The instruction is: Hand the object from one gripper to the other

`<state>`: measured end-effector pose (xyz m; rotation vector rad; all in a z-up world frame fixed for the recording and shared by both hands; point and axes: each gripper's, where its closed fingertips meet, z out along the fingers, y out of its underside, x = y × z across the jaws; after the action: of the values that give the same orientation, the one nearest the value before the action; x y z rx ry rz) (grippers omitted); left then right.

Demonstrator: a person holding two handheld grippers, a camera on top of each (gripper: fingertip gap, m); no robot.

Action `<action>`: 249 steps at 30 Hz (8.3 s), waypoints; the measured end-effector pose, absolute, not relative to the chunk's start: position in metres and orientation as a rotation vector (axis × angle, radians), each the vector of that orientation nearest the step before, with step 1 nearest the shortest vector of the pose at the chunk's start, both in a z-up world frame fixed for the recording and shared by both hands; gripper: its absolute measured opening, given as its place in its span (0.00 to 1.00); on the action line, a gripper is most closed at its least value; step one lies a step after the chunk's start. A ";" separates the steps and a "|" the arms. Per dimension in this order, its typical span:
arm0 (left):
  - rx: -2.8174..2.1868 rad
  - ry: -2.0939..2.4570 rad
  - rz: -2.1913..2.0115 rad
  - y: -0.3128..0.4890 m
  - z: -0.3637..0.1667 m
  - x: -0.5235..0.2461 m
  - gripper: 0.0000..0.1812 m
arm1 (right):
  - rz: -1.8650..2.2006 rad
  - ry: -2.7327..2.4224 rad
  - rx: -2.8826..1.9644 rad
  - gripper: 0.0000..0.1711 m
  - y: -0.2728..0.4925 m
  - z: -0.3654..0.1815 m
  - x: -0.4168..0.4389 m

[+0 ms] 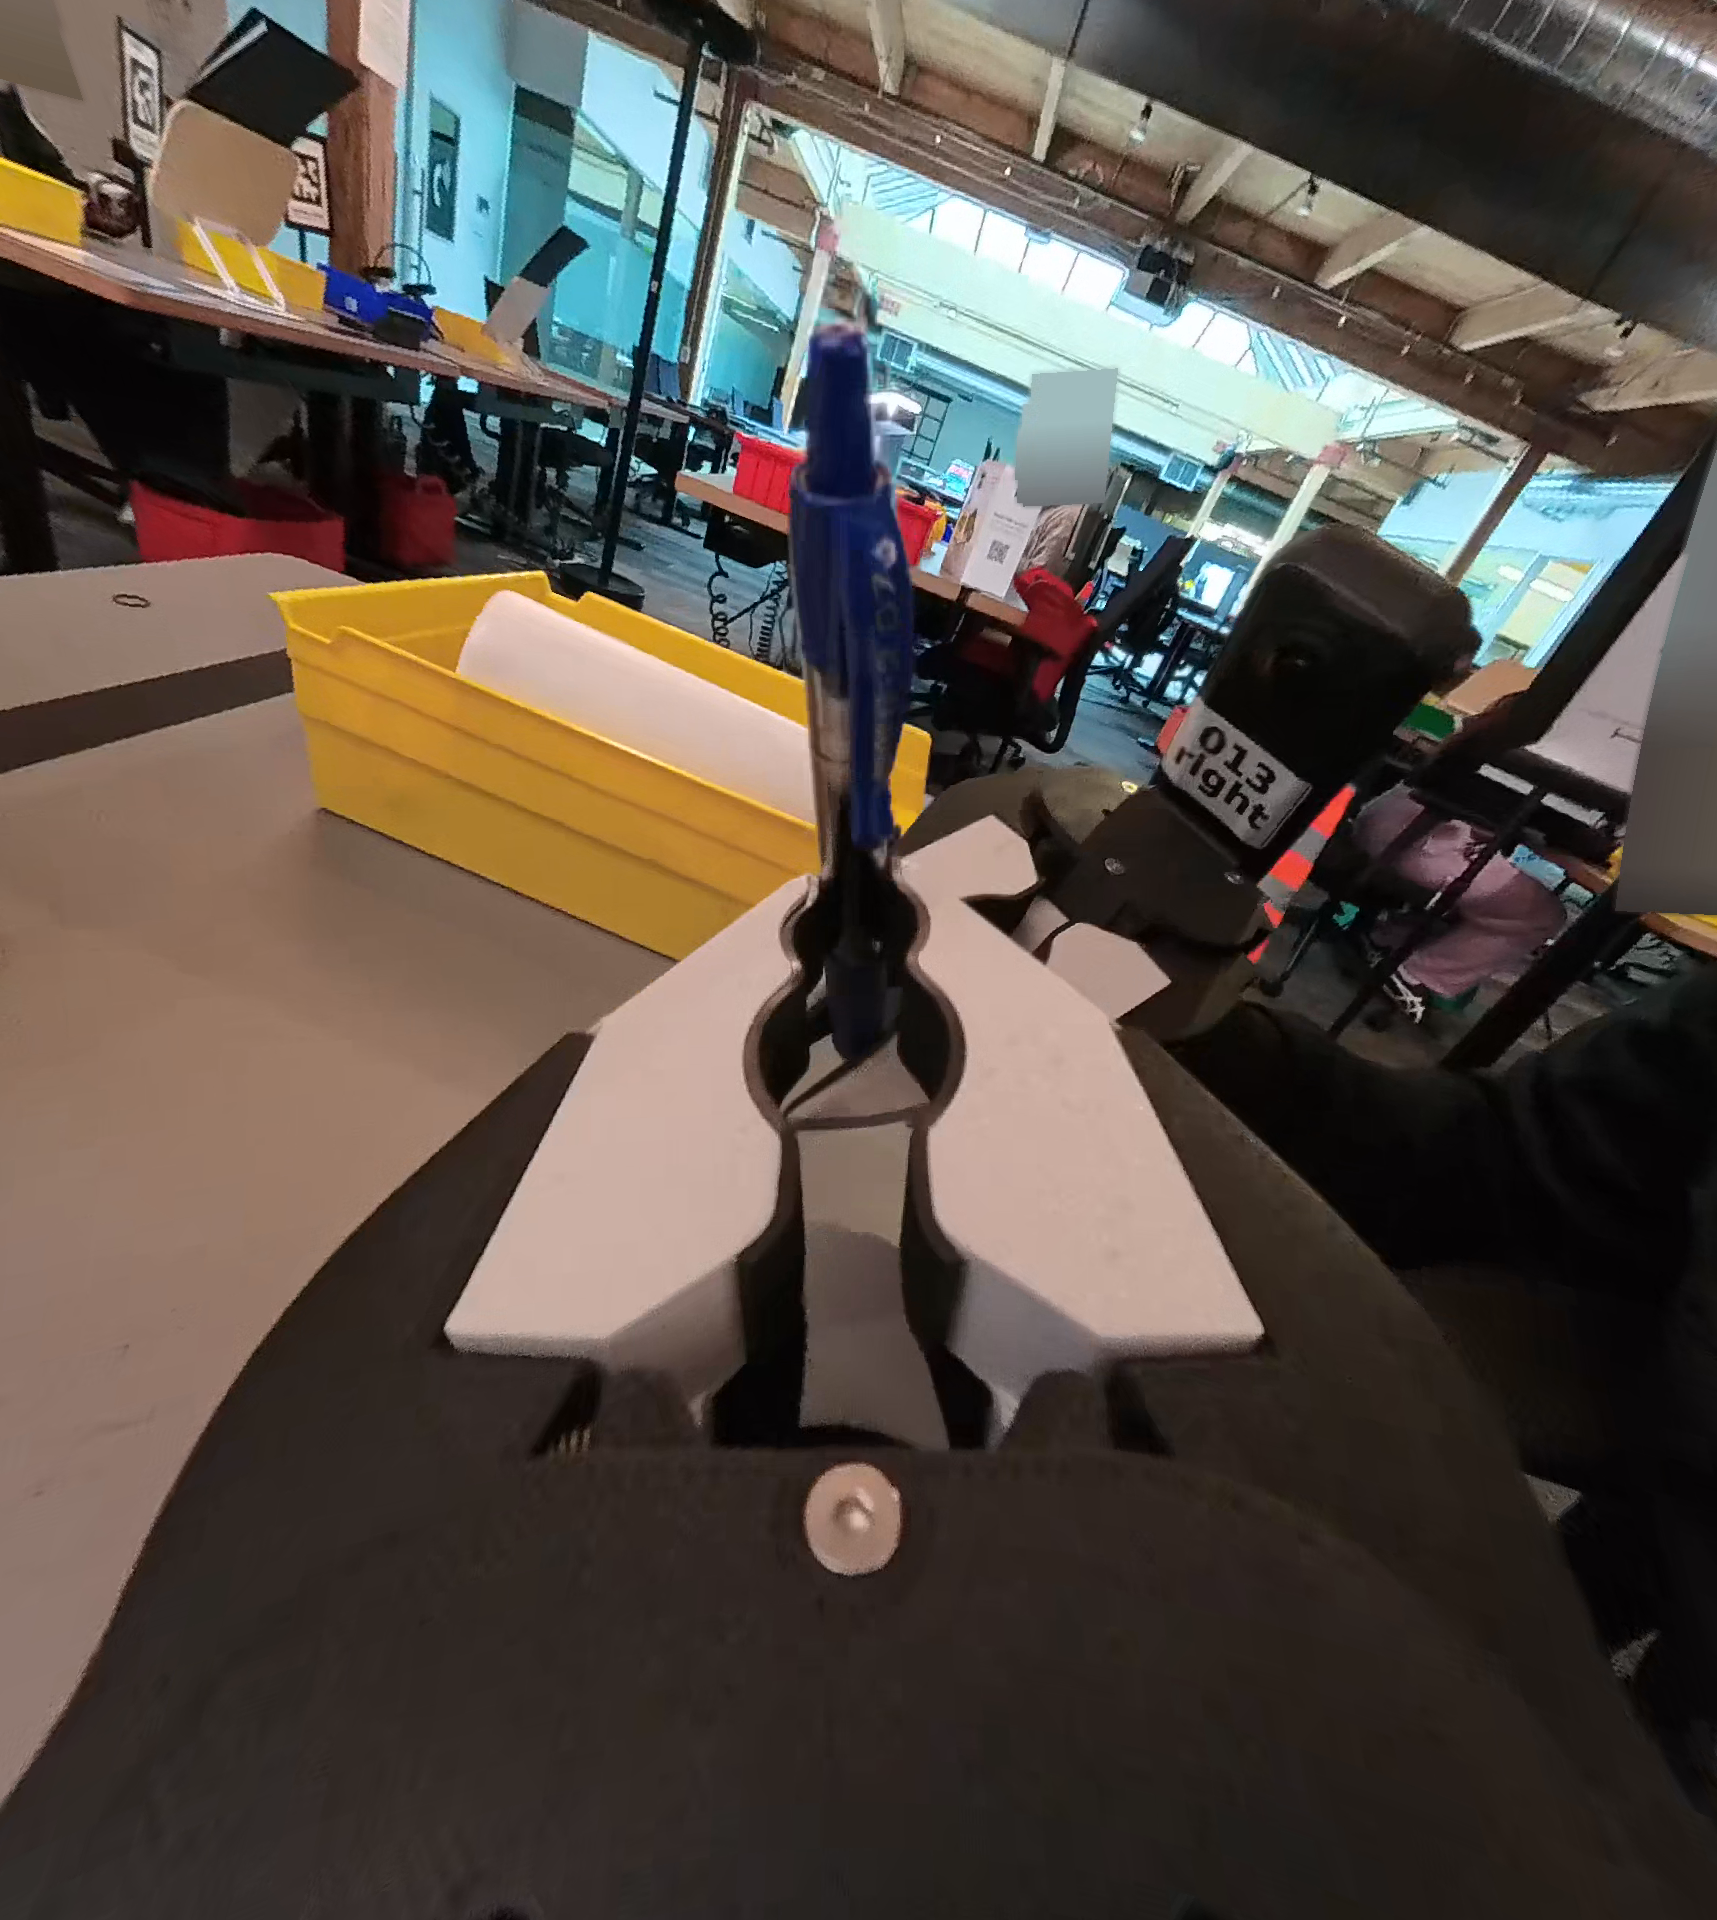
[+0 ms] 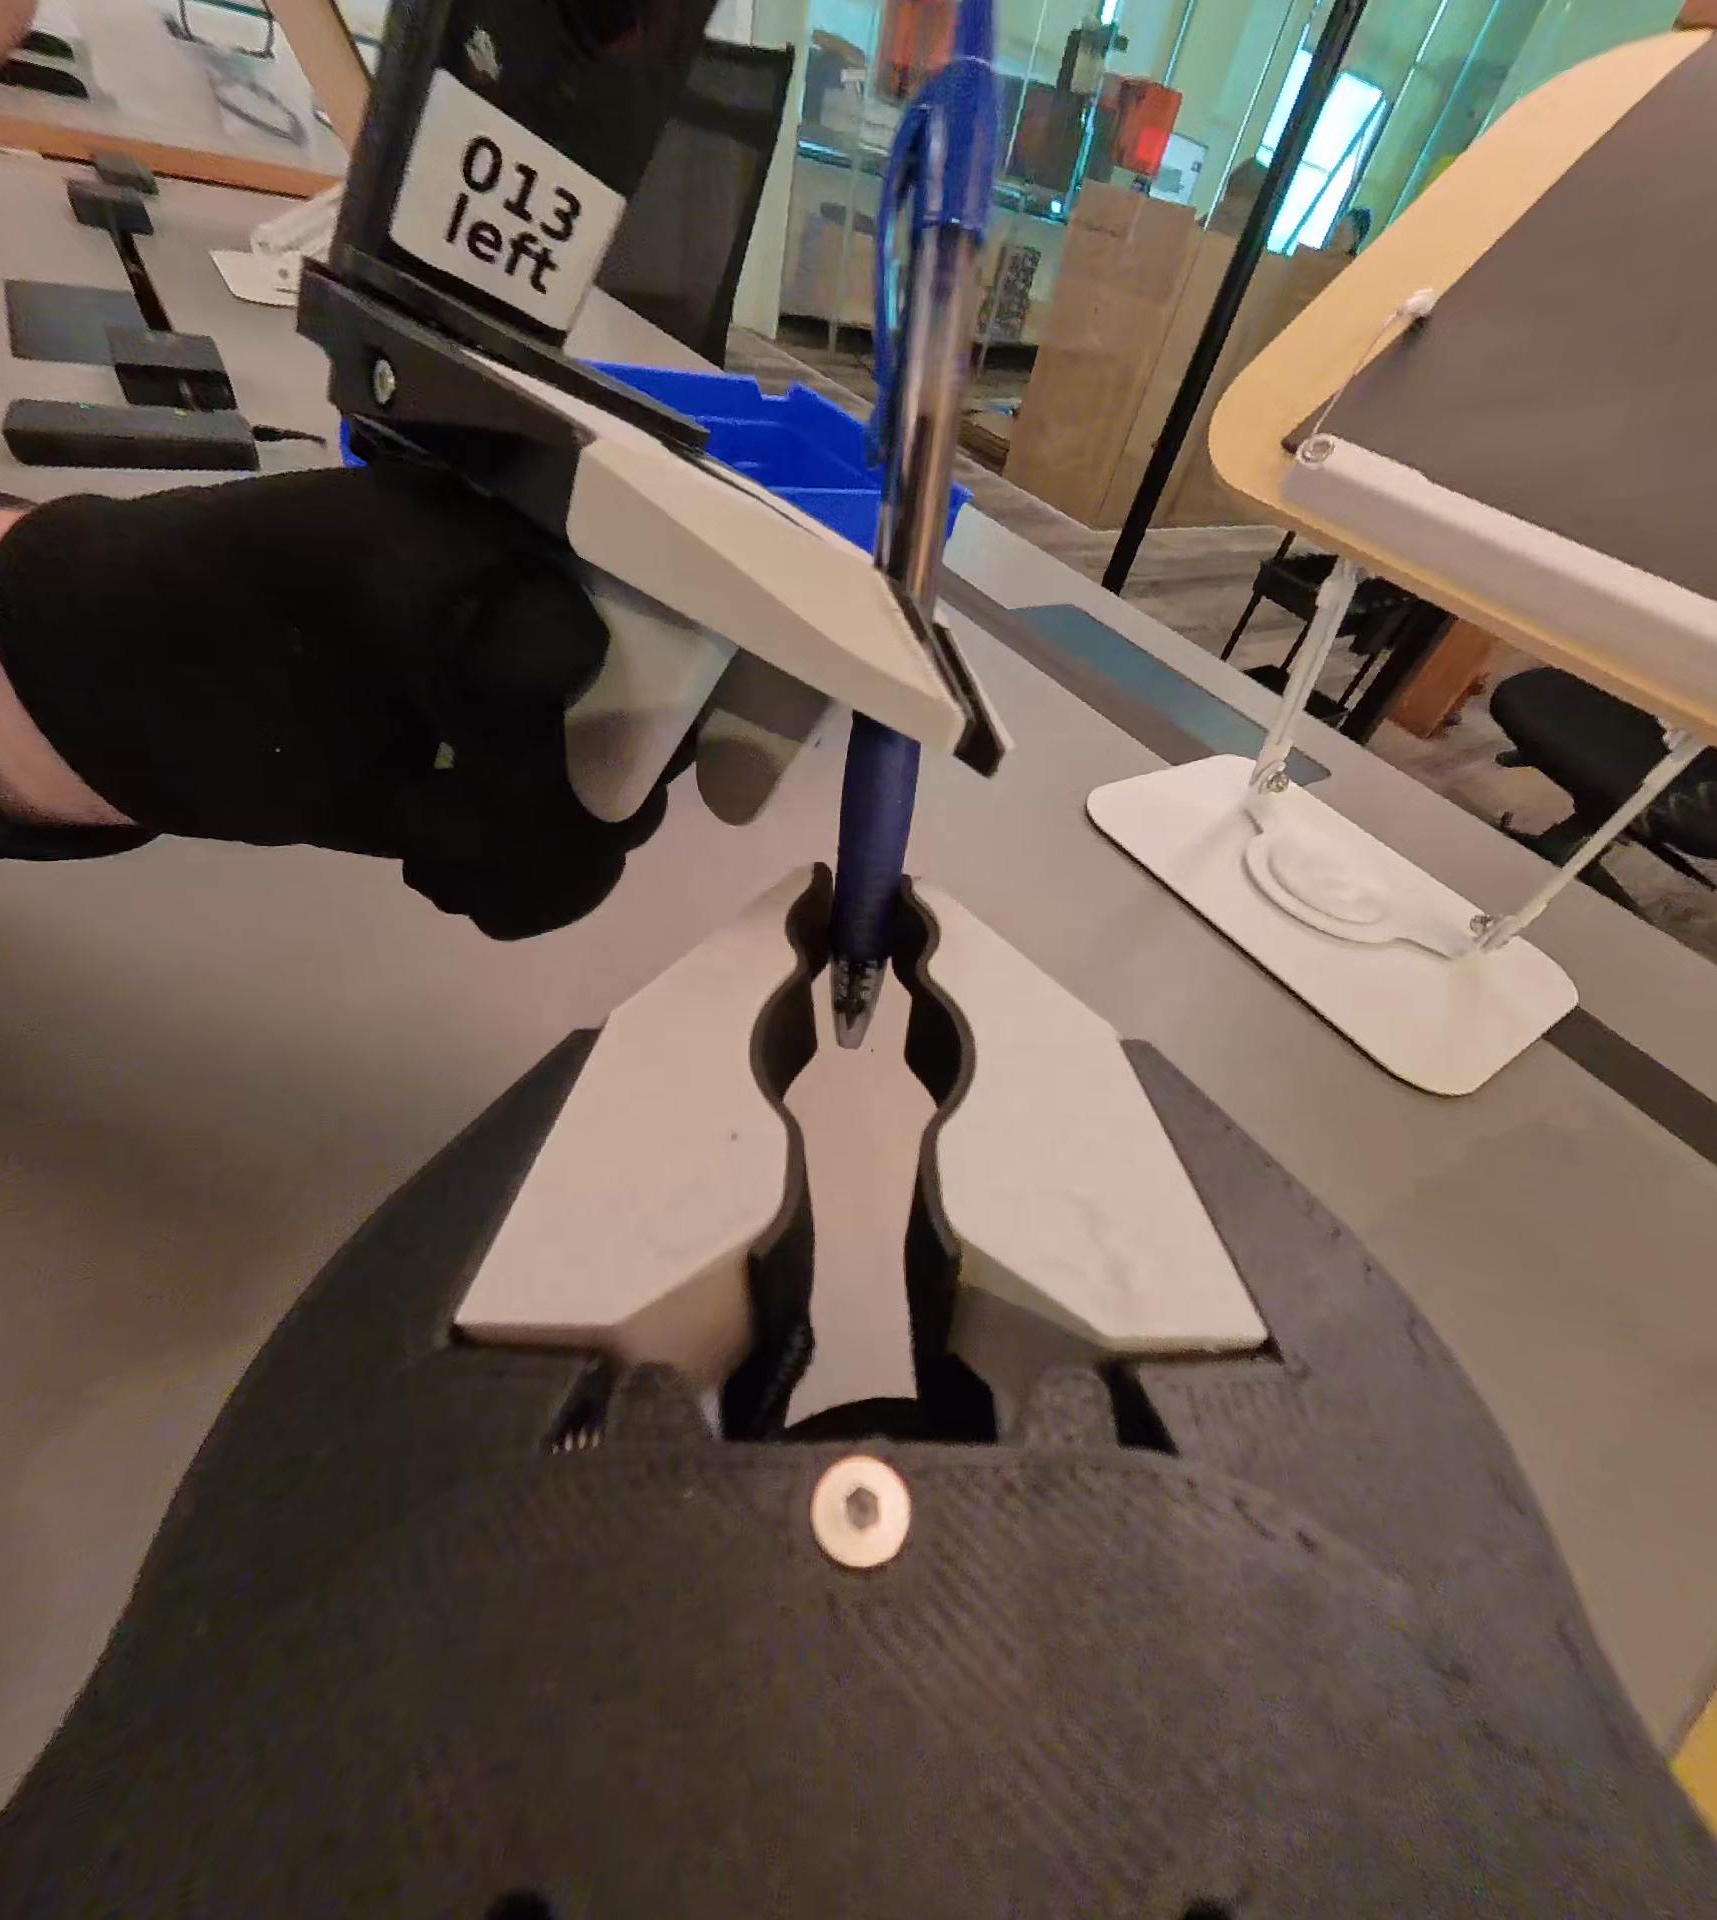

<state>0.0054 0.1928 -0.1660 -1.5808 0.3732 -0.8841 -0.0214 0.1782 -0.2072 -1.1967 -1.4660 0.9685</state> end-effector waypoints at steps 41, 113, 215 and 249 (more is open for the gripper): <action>-1.822 0.361 -0.379 0.163 -0.175 -0.074 0.16 | 0.191 -1.029 -1.728 0.18 0.389 -0.179 0.230; -3.083 0.706 0.573 0.057 -0.299 -0.477 0.46 | 0.734 -1.595 -1.357 0.20 0.193 -0.218 0.003; -1.796 0.943 -0.681 0.148 -0.168 -0.018 0.11 | 1.693 -1.393 -1.001 0.12 0.145 -0.129 -0.039; -1.675 0.317 -1.755 0.134 -0.171 -0.008 0.17 | -0.049 -1.749 0.109 0.12 0.074 -0.186 -0.039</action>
<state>-0.0082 0.1340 -0.1714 -1.6747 0.3174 -1.7551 -0.0386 0.0739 -0.1856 0.1088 -1.7494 -0.0492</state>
